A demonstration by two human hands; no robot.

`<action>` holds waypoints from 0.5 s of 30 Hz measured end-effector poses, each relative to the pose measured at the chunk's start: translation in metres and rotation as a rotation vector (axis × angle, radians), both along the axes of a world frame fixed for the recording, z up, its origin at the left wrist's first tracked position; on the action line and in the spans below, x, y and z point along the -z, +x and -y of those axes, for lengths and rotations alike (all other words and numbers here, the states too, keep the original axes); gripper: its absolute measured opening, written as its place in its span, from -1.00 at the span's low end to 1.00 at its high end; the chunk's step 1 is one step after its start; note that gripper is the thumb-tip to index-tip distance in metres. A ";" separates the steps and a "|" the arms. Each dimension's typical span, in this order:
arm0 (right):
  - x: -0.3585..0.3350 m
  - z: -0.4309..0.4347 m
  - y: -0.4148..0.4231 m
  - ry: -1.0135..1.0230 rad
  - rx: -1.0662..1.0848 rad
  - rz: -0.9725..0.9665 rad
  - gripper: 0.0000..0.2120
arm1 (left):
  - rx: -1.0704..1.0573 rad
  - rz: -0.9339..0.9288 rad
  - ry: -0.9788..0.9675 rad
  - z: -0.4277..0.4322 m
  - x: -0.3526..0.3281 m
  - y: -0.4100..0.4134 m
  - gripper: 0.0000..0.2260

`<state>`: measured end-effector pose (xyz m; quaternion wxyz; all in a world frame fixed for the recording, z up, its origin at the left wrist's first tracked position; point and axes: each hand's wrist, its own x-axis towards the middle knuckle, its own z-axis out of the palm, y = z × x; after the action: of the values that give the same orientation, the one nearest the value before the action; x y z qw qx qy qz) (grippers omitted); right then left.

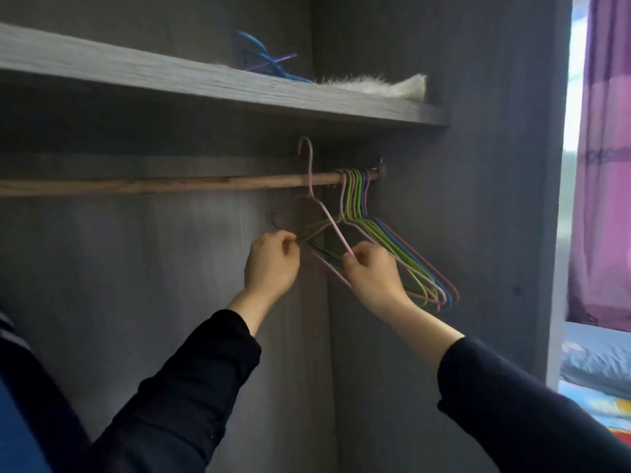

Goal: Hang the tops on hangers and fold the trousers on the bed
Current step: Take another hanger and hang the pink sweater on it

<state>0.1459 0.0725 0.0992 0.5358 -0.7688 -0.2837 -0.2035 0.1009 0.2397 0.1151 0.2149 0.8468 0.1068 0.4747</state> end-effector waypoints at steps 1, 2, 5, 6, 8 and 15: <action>0.001 0.006 -0.002 -0.002 -0.004 0.019 -0.83 | -0.015 0.031 0.035 0.001 0.003 -0.002 -0.76; 0.004 0.014 -0.005 -0.012 -0.004 0.034 -0.83 | -0.018 0.059 0.054 0.004 0.008 -0.003 -0.76; 0.031 0.046 -0.017 -0.108 0.032 0.064 -0.79 | -0.009 0.116 0.010 0.020 0.036 -0.008 -0.76; 0.044 0.060 -0.022 -0.157 0.045 0.058 -0.79 | -0.006 0.120 -0.024 0.029 0.050 -0.010 -0.76; 0.072 0.091 -0.032 -0.264 0.052 0.010 -0.78 | -0.010 0.090 -0.070 0.049 0.086 -0.015 -0.76; 0.135 0.221 -0.069 -0.527 -0.119 -0.393 -0.69 | 0.176 -0.194 -0.197 0.139 0.222 -0.045 -0.81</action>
<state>0.0765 -0.1486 -0.0354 0.3737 -0.8876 -0.2621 0.0608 0.0562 0.1009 -0.1068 0.3263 0.8695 0.0987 0.3573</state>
